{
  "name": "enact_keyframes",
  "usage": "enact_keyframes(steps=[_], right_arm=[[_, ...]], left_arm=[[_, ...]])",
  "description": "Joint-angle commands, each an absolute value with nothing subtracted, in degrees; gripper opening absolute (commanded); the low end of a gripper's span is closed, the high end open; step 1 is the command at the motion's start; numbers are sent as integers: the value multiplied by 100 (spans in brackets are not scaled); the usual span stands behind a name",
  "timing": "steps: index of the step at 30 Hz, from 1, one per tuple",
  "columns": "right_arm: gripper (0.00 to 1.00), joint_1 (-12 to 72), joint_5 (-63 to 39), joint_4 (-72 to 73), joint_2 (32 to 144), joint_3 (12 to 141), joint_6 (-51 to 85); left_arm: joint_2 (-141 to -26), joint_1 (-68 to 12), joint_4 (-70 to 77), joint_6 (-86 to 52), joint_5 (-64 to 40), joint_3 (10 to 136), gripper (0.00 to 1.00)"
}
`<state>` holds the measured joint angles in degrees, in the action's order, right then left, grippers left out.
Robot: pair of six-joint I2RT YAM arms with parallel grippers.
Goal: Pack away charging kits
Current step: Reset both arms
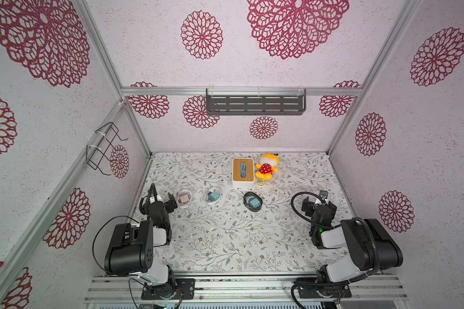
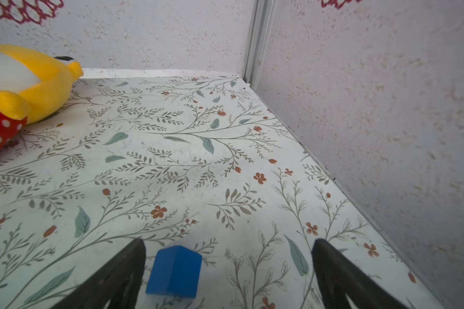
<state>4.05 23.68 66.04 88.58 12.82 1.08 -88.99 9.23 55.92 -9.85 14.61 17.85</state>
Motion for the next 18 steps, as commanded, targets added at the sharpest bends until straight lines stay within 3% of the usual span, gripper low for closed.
enact_keyframes(steps=[1,7,18], right_arm=[[99,413,2250,7113,8835,1378,160],[99,422,2262,7032,8804,1384,166],[99,373,2153,7019,8808,1394,196]], left_arm=[[-8847,906,5641,-1224,1399,2034,98],[-8902,476,5194,-870,2151,2350,98],[-8897,500,5193,-876,2101,2343,98]])
